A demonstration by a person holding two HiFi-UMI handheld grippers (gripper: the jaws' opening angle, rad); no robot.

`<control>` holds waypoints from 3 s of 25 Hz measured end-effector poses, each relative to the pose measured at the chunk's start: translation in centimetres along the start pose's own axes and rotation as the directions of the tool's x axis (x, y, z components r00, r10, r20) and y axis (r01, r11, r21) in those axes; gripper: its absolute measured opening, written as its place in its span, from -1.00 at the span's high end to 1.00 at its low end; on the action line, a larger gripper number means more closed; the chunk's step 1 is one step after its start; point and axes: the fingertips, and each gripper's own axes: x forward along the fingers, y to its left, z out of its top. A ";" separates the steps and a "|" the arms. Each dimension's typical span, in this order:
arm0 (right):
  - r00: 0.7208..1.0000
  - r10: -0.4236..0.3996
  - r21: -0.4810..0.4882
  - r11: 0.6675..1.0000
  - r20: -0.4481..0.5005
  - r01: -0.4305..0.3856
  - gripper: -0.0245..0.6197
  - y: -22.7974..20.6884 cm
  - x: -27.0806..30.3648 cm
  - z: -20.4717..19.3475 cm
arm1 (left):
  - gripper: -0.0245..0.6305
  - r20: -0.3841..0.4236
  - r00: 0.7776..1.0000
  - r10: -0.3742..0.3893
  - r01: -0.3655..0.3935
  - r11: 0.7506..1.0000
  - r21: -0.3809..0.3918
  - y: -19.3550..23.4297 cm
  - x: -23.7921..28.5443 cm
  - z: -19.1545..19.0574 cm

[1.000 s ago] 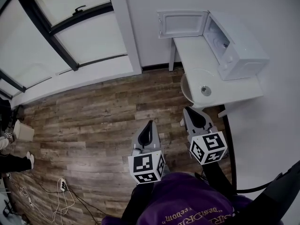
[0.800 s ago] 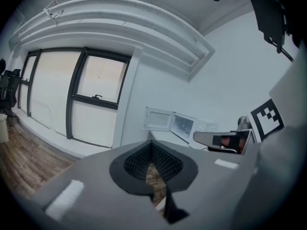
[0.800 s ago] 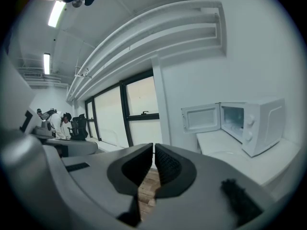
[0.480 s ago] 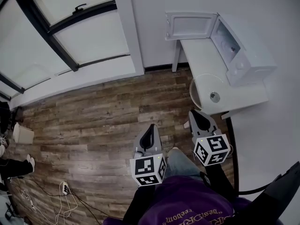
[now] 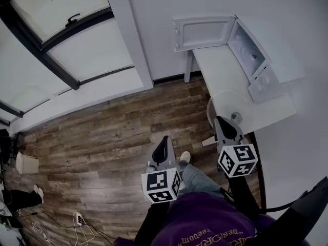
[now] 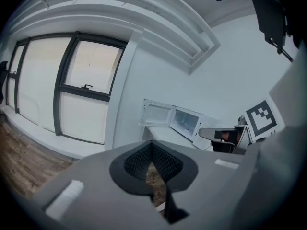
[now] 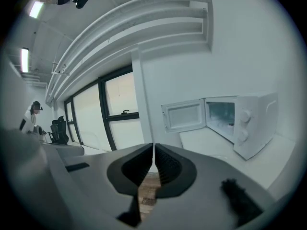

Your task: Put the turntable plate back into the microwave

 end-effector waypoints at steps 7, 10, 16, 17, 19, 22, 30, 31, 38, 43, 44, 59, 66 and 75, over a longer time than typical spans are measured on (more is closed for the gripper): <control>0.992 -0.123 0.064 0.990 0.010 0.122 0.89 -6.2 3.5 2.5 | 0.92 -0.040 0.994 -0.101 0.103 0.993 0.049 -1.1 7.9 3.2; 0.984 -0.178 0.087 0.980 0.007 0.177 0.89 -8.7 4.2 2.9 | 0.92 -0.067 0.985 -0.157 0.162 0.984 0.073 -2.5 11.0 4.1; 0.956 -0.294 0.129 0.948 0.000 0.292 0.89 -13.0 4.0 3.0 | 0.92 -0.115 0.951 -0.288 0.300 0.948 0.106 -6.2 16.0 4.8; 0.950 -0.312 0.136 0.941 -0.003 0.310 0.89 -13.7 3.7 2.9 | 0.92 -0.123 0.943 -0.309 0.322 0.941 0.107 -6.9 16.6 4.8; 0.937 -0.349 0.146 0.926 -0.011 0.347 0.89 -14.8 2.9 2.6 | 0.92 -0.142 0.927 -0.346 0.362 0.926 0.109 -8.3 17.6 4.6; 0.912 -0.410 0.162 0.899 -0.022 0.408 0.89 -16.6 1.2 2.2 | 0.92 -0.171 0.901 -0.398 0.419 0.901 0.114 -10.4 18.6 4.1; 0.802 -0.596 0.239 0.772 -0.054 0.589 0.89 -18.8 -3.9 0.0 | 0.92 -0.270 0.773 -0.573 0.619 0.774 0.131 -15.4 19.6 2.5; 0.784 -0.618 0.251 0.751 -0.057 0.611 0.89 -18.9 -4.4 -0.2 | 0.92 -0.283 0.756 -0.590 0.641 0.755 0.137 -15.9 19.9 2.5; 0.645 -0.759 0.339 0.585 -0.089 0.736 0.89 -18.7 -6.3 -0.9 | 0.91 -0.383 0.595 -0.707 0.797 0.582 0.162 -18.5 22.0 3.1; 0.569 -0.815 0.407 0.486 -0.110 0.773 0.89 -17.8 -6.8 -1.9 | 0.91 -0.389 0.480 -0.786 0.873 0.471 0.125 -19.5 23.3 3.5; 0.554 -0.826 0.420 0.468 -0.107 0.778 0.89 -17.5 -7.1 -2.0 | 0.91 -0.380 0.463 -0.801 0.884 0.452 0.125 -19.6 23.4 3.6; 0.600 -0.750 0.713 0.257 -0.278 0.652 0.88 -10.0 -4.4 -11.0 | 0.80 -0.604 0.253 -0.756 0.891 0.425 -0.159 -15.6 24.0 -4.3; 0.663 -0.683 0.853 0.110 -0.309 0.511 0.59 -7.7 -2.4 -15.7 | 0.62 -0.669 0.182 -0.720 0.797 0.507 -0.328 -12.2 24.6 -8.7; 0.702 -0.682 0.975 -0.079 -0.204 0.206 0.50 -7.8 1.5 -19.7 | 0.42 -0.628 0.098 -0.772 0.589 0.554 -0.589 -11.7 25.4 -14.4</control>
